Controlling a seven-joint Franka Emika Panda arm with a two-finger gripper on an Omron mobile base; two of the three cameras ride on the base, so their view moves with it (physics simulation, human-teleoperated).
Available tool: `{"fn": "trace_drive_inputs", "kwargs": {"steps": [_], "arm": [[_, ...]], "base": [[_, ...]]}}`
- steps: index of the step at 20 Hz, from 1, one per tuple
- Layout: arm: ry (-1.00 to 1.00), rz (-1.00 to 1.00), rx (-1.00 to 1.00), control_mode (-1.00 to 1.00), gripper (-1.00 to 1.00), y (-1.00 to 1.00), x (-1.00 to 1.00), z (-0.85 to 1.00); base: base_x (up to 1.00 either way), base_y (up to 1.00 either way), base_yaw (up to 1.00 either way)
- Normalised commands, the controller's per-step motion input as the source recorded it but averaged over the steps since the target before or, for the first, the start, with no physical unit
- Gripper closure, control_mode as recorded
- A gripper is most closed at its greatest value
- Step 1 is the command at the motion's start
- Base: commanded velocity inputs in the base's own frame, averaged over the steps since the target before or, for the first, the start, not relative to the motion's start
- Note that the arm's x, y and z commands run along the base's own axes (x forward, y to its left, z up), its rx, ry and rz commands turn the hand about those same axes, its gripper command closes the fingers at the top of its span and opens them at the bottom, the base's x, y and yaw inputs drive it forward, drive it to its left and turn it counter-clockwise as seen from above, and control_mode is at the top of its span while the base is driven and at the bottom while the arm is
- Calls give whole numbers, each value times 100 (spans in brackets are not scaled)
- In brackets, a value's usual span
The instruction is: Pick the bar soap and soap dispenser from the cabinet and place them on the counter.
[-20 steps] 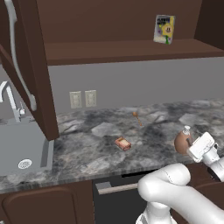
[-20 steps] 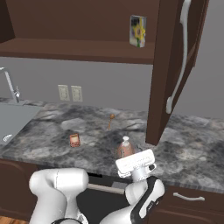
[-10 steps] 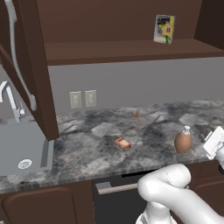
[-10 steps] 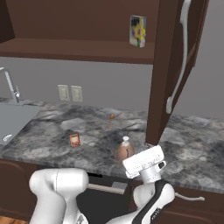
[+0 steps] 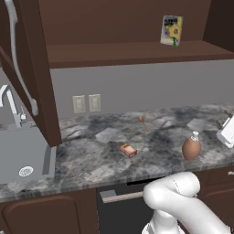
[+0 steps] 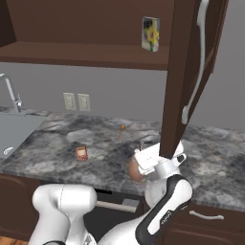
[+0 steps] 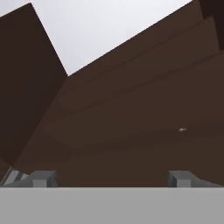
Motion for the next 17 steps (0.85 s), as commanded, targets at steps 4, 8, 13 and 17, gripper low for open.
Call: {"fn": "trace_drive_inputs", "kwargs": {"steps": [4,8,13,17], "arm": [[4,-1,0,-100,-100,0,-56,100],[10,-3,0,-100,-100,23,-52,100],[11,-1,0,-100,-100,38,-54,100],[9,0,-2,-100,-100,55,-54,100]], "base": [[0,0,0],[0,0,0],[0,0,0],[0,0,0]]}}
